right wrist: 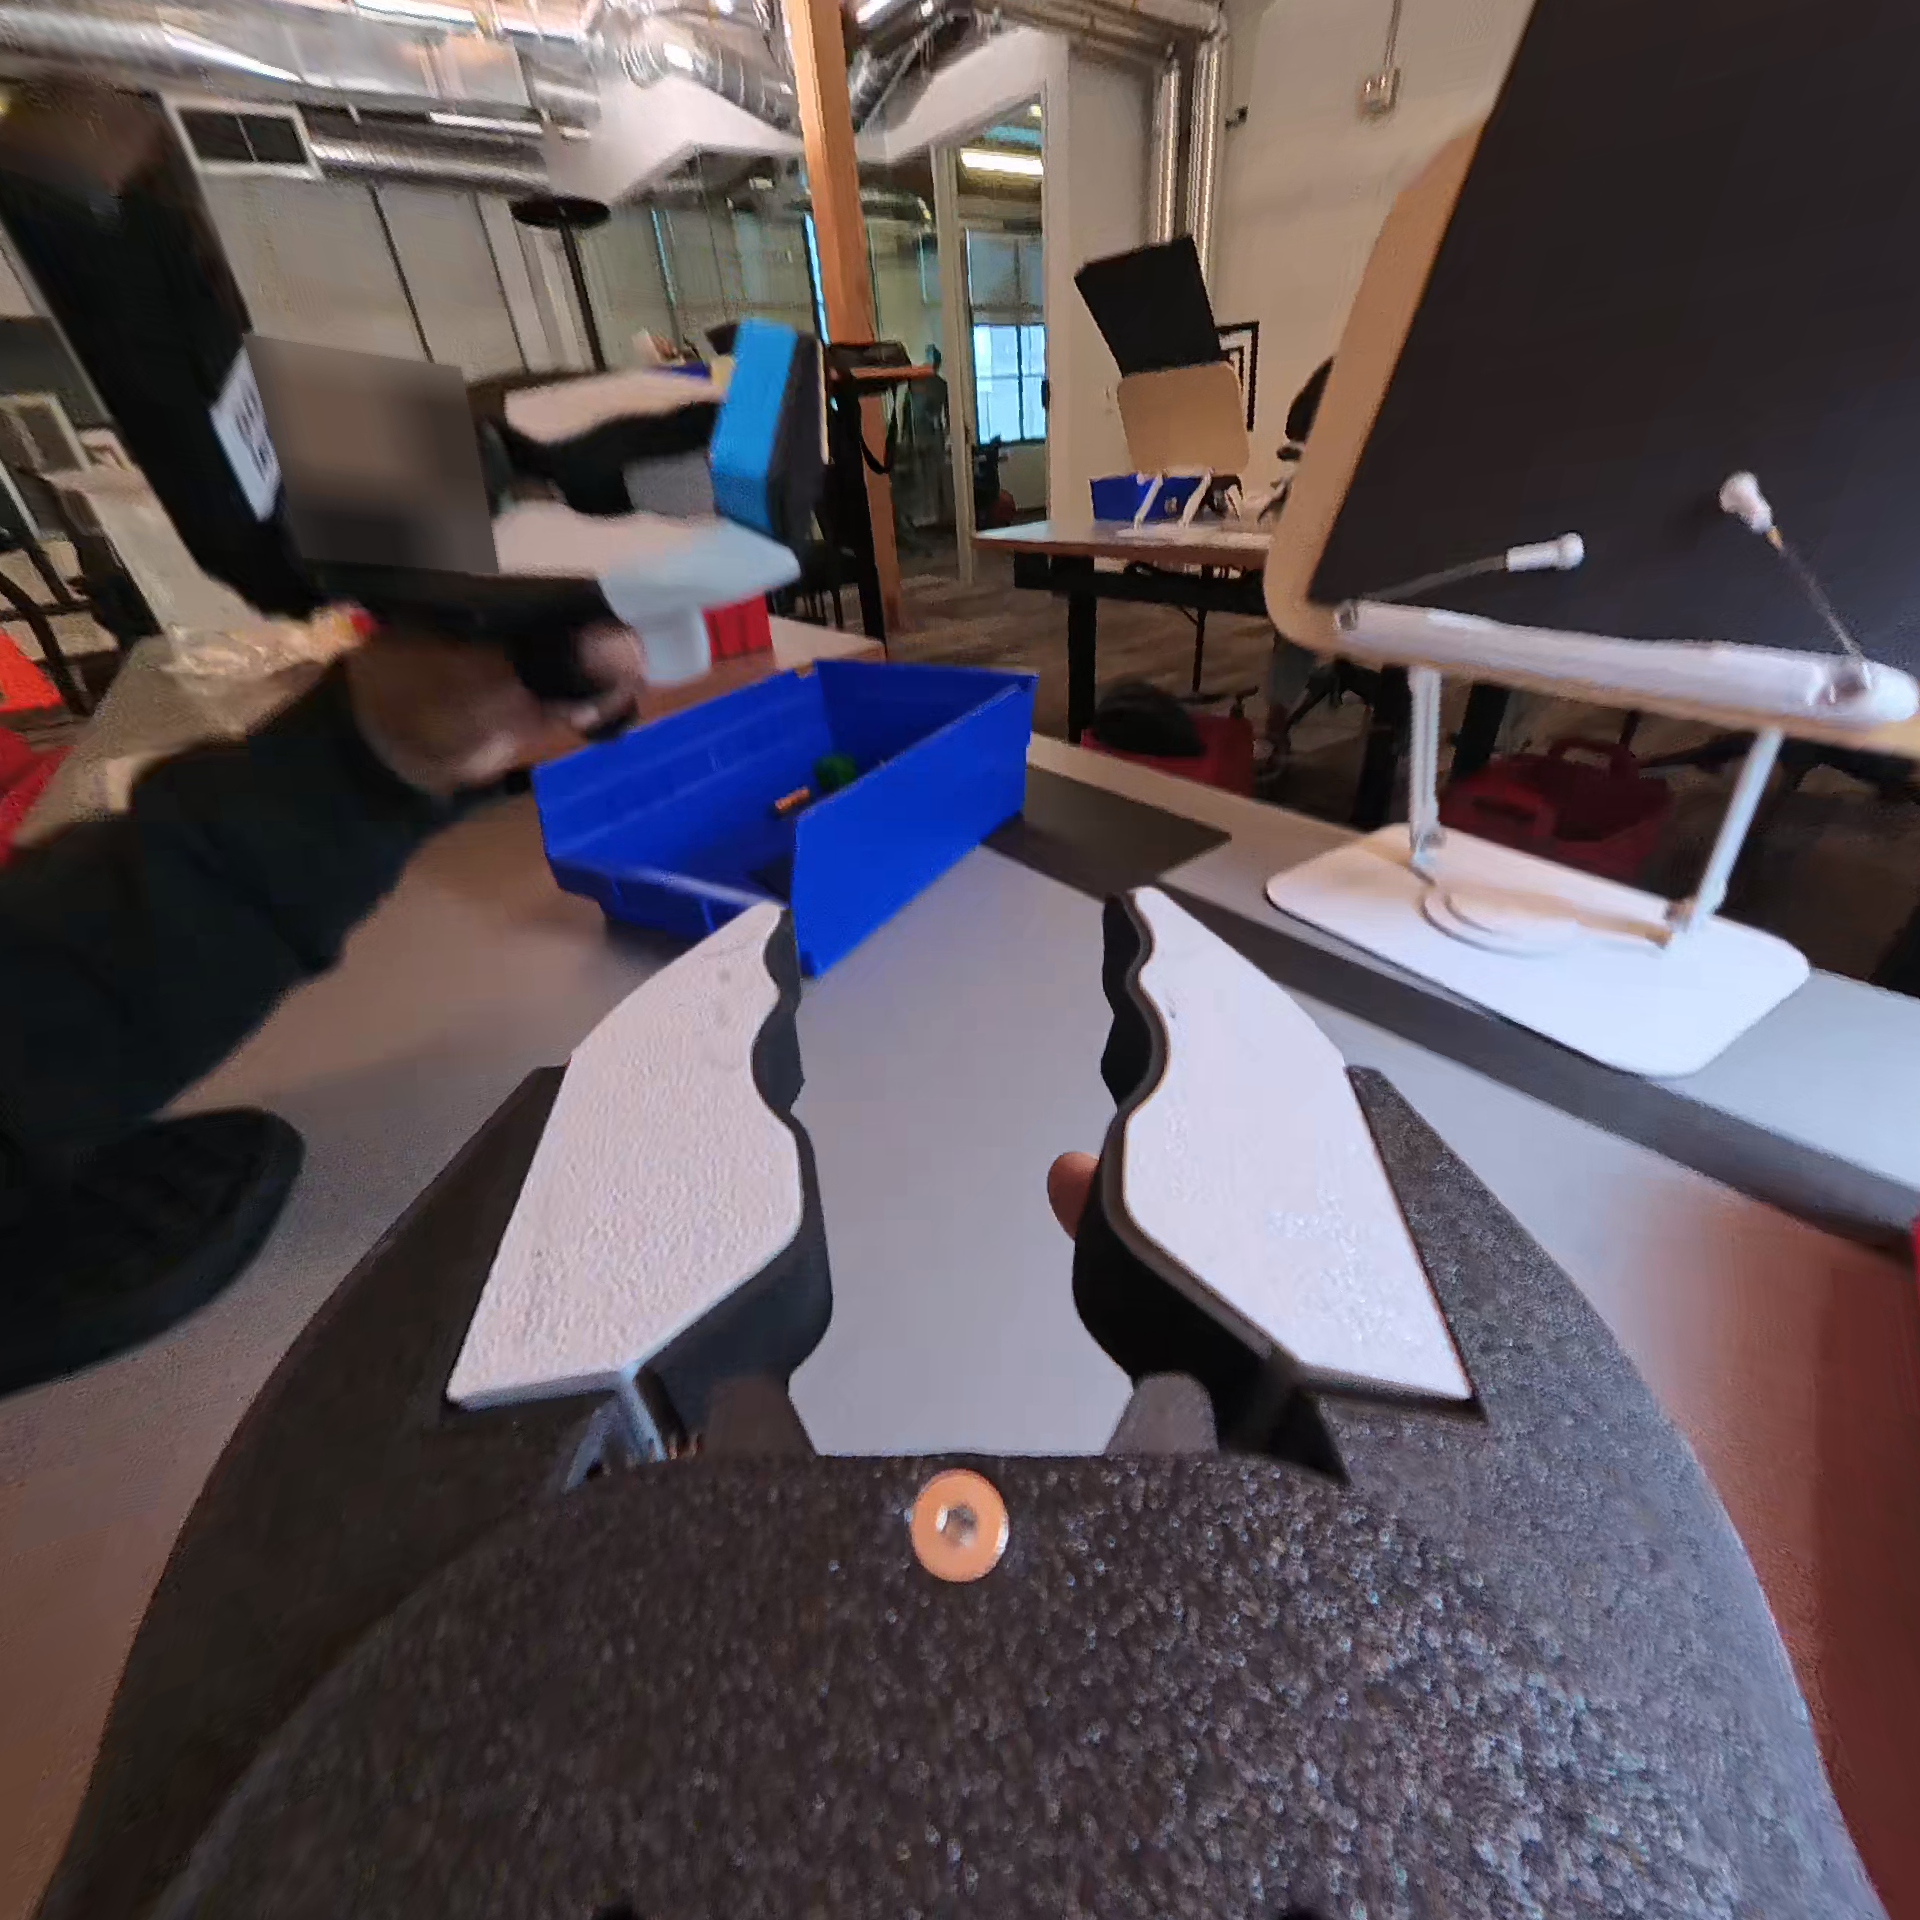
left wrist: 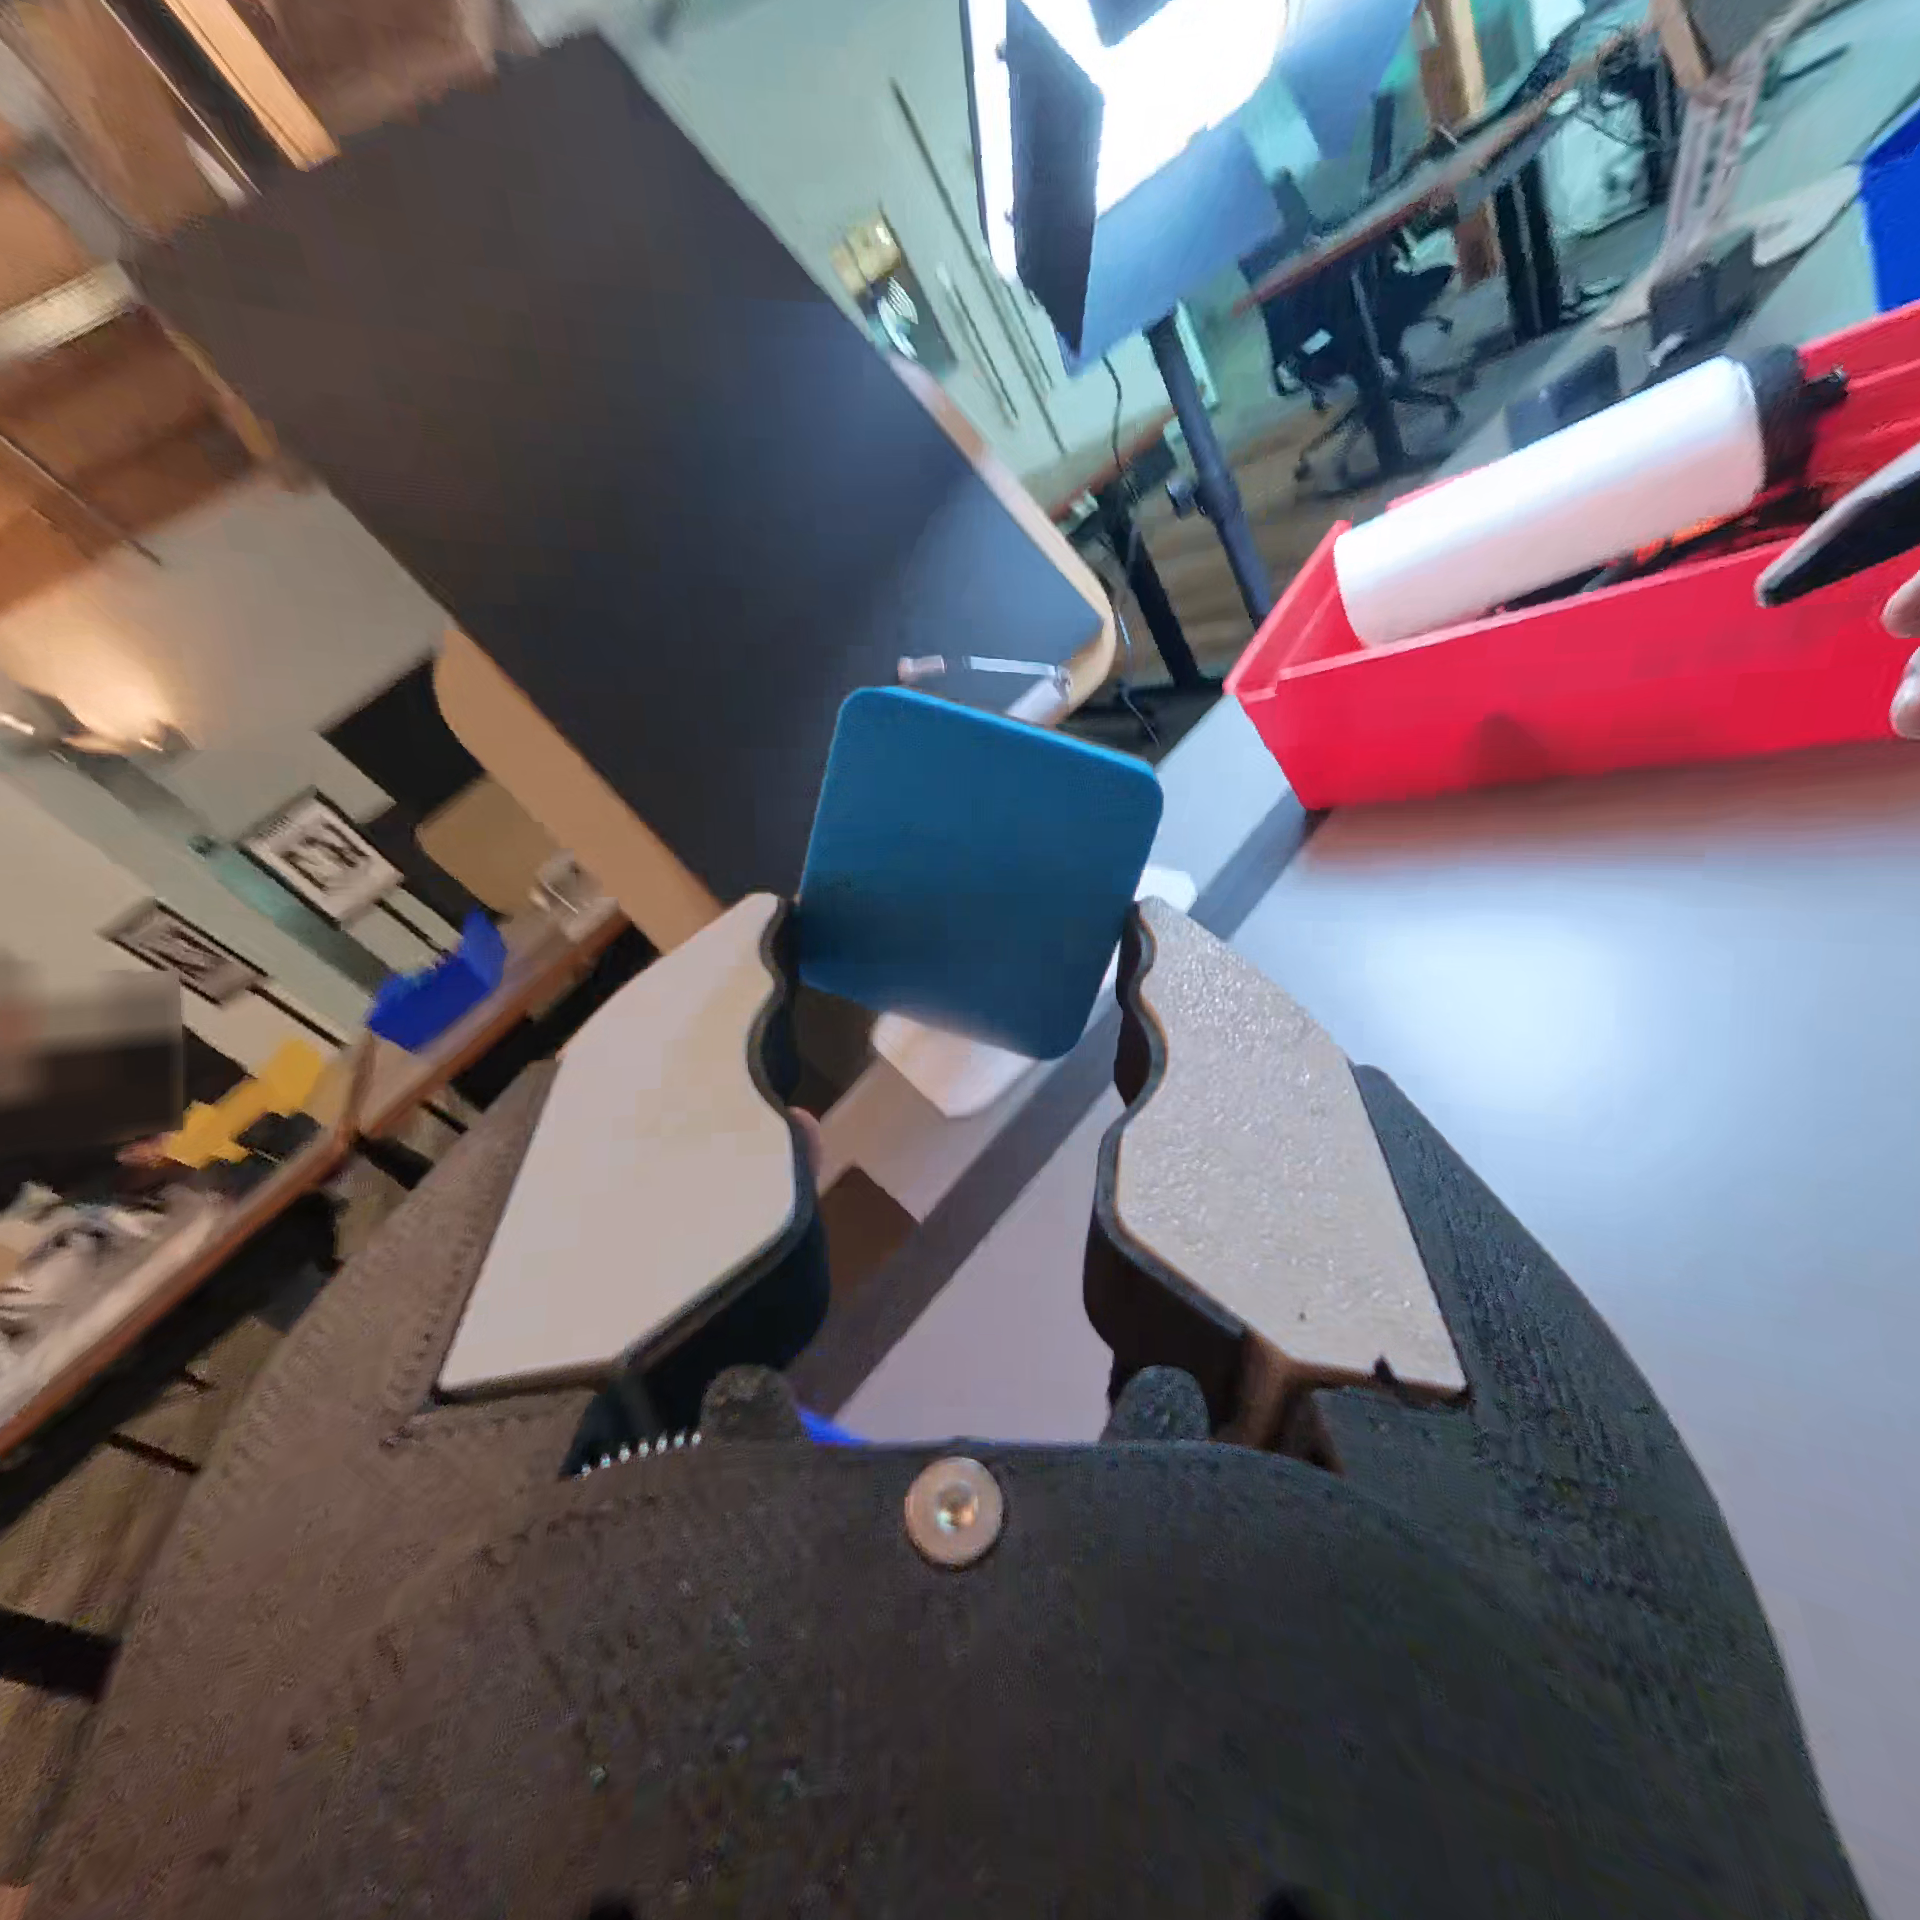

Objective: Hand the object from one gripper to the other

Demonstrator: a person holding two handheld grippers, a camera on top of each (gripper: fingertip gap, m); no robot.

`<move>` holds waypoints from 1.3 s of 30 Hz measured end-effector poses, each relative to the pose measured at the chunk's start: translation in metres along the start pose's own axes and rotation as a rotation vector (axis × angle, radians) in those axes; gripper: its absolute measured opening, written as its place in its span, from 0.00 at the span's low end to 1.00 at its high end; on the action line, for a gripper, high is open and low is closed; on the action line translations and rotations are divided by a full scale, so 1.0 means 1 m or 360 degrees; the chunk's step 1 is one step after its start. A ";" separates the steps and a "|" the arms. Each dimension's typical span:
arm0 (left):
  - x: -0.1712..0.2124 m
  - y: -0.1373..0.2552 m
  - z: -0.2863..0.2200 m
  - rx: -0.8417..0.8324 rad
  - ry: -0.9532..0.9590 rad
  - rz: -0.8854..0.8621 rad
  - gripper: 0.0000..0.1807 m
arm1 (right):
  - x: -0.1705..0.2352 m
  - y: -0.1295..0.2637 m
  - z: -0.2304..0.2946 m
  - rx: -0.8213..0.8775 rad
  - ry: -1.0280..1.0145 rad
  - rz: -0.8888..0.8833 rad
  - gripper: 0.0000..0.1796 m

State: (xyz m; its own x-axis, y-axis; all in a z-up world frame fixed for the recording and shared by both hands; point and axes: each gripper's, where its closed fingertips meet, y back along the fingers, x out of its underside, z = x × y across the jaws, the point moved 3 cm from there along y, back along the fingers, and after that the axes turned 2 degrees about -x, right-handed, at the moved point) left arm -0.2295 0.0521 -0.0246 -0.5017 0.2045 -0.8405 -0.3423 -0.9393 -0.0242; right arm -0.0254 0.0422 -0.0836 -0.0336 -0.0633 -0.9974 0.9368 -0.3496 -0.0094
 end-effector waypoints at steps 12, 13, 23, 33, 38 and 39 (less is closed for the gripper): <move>-0.063 -0.030 -0.093 -0.0190 -0.0396 -0.0294 0.33 | -0.062 -0.042 0.016 -0.0115 0.0068 -0.0071 0.22; -0.060 -0.029 -0.100 -0.0166 -0.0400 -0.0295 0.33 | -0.057 -0.042 0.016 -0.0136 0.0075 -0.0068 0.15; -0.033 -0.023 -0.118 0.0727 0.0158 -0.0081 0.34 | -0.032 -0.002 -0.001 -0.0241 0.0669 0.0671 0.13; -0.035 -0.009 -0.162 0.1074 -0.0056 -0.0057 0.13 | -0.006 0.003 0.023 -0.0504 0.0997 0.0817 0.13; -0.063 -0.001 -0.119 0.1008 0.0518 -0.0480 0.13 | -0.042 -0.005 0.023 -0.0596 0.0542 0.0273 0.28; -0.068 0.001 -0.112 0.1011 0.0640 -0.0558 0.13 | -0.043 -0.007 0.024 -0.0646 0.0446 0.0202 0.30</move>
State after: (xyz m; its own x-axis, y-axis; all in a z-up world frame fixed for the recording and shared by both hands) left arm -0.1065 0.0067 -0.0286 -0.0012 0.2288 -0.9735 -0.8699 -0.4803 -0.1118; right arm -0.0393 0.0248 -0.0385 0.1321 0.1911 -0.9727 0.9891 0.0393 0.1420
